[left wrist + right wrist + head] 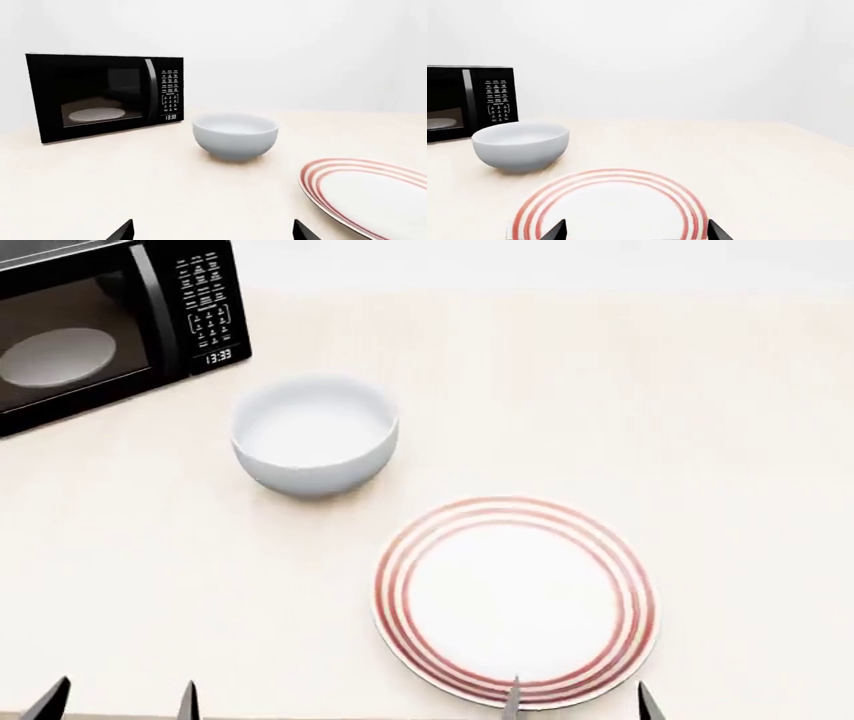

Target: Open the microwave.

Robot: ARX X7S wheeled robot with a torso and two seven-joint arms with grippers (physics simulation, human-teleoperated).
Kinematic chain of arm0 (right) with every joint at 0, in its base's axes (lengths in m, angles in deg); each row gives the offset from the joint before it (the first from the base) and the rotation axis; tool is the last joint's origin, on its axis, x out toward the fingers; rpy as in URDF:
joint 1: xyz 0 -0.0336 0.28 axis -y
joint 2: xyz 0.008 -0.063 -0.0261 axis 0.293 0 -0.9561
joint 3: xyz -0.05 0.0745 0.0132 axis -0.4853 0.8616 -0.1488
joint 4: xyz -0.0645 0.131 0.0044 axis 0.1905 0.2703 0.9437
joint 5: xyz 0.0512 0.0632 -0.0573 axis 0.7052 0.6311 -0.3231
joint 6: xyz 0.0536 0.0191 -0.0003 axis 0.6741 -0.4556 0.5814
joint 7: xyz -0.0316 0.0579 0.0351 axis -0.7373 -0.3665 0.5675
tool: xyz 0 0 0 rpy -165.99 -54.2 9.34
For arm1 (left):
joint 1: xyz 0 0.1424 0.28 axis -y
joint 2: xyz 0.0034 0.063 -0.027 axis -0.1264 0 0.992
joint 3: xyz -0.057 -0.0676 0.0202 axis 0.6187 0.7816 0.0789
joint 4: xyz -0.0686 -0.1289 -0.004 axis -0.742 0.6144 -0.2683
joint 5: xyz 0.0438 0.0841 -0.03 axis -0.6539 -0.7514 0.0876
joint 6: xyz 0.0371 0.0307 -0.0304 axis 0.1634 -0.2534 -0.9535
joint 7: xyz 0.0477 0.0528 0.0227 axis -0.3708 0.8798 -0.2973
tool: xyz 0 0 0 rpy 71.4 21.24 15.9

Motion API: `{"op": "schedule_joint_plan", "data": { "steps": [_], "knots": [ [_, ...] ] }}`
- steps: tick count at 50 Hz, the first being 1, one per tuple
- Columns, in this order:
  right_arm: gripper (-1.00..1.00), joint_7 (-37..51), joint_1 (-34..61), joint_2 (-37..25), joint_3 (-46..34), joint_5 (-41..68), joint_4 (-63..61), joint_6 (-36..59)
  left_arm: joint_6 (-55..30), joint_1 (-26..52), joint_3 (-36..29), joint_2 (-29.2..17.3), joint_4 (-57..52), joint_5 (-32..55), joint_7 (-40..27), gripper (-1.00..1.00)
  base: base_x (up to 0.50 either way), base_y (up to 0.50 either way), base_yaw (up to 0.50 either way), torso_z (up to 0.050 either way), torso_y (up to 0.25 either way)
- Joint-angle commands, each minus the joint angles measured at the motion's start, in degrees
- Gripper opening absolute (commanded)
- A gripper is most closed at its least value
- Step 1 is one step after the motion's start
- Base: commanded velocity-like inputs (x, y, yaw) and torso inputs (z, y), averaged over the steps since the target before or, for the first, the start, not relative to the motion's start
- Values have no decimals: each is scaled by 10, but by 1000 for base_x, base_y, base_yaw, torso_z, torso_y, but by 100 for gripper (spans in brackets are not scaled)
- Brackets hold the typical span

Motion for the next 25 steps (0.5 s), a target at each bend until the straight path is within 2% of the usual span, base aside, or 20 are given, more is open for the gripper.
{"op": "schedule_joint_plan", "data": {
  "steps": [1, 25],
  "knots": [
    [100, 11, -6, -13, -17, 5, -25, 0, -2, -9, -8, -15, -23, 15, -8, 100, 191, 484, 0, 0, 0],
    [100, 17, -6, -32, -47, 19, -29, 1, -5, -12, -26, -32, -32, 34, -24, 100, 200, 492, 0, 0, 0]
  ]
}}
